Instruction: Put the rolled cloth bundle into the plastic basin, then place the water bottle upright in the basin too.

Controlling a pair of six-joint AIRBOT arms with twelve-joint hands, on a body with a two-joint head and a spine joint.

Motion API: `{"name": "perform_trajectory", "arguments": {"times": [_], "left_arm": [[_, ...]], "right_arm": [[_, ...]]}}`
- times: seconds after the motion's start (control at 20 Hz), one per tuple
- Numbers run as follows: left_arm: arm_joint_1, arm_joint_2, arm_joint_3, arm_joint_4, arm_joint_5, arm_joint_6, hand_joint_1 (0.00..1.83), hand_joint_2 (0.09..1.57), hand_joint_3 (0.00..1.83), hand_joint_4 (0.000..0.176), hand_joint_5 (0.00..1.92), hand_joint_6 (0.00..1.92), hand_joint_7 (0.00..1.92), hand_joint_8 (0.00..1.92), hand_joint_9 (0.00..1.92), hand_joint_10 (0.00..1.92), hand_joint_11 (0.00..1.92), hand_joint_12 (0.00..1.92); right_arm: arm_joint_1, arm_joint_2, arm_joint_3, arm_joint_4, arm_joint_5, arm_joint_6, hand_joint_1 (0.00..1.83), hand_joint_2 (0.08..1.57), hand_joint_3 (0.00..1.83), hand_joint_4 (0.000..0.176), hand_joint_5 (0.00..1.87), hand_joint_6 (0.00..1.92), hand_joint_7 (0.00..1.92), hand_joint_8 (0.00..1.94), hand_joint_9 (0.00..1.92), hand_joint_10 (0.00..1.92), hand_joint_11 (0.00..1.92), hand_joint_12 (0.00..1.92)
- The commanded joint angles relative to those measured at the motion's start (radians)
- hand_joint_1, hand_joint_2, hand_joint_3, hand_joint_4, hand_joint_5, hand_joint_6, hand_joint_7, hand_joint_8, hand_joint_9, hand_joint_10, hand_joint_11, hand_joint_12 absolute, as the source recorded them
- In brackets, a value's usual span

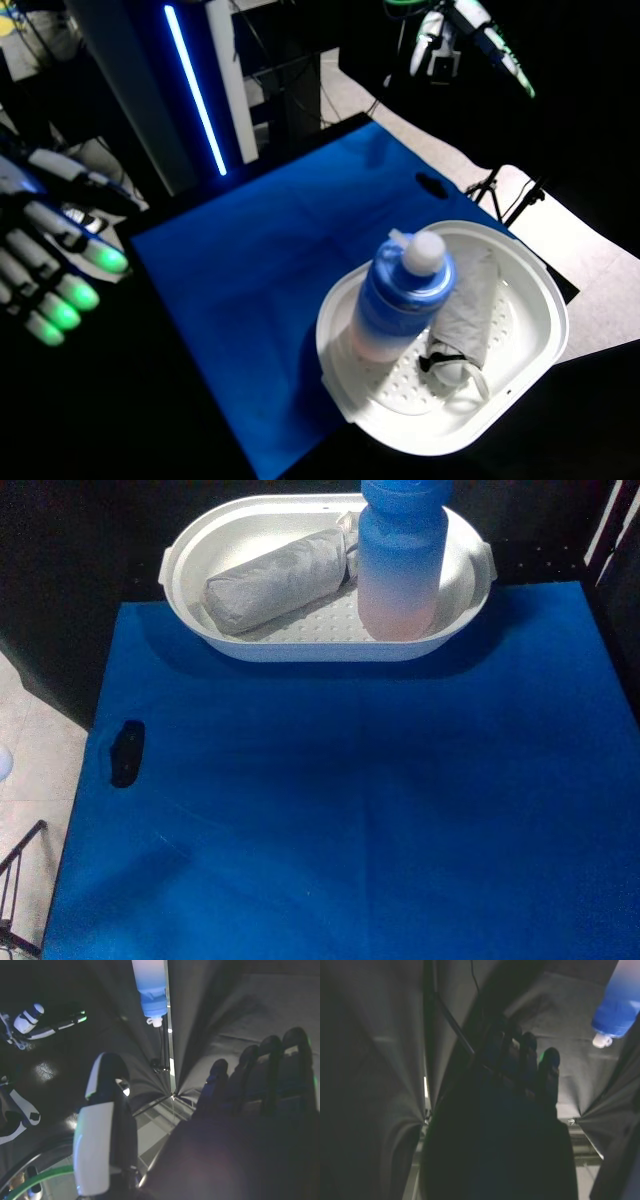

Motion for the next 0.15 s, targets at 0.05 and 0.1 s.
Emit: {"name": "perform_trajectory", "arguments": {"times": [0.05, 0.1], "left_arm": [[-0.008, 0.004, 0.002, -0.016, -0.135, -0.011, 0.42, 0.99, 0.00, 0.176, 0.00, 0.00, 0.00, 0.00, 0.00, 0.00, 0.00, 0.00], [-0.008, 0.004, 0.001, -0.016, -0.135, -0.011, 0.44, 0.98, 0.00, 0.176, 0.00, 0.00, 0.00, 0.00, 0.00, 0.00, 0.00, 0.00]], "right_arm": [[0.015, -0.003, 0.010, 0.003, 0.125, 0.004, 0.65, 1.10, 0.00, 0.090, 0.09, 0.00, 0.10, 0.00, 0.09, 0.00, 0.00, 0.29], [0.017, -0.006, 0.012, 0.003, 0.125, 0.004, 0.63, 1.10, 0.00, 0.100, 0.09, 0.00, 0.10, 0.00, 0.09, 0.00, 0.00, 0.26]]}}
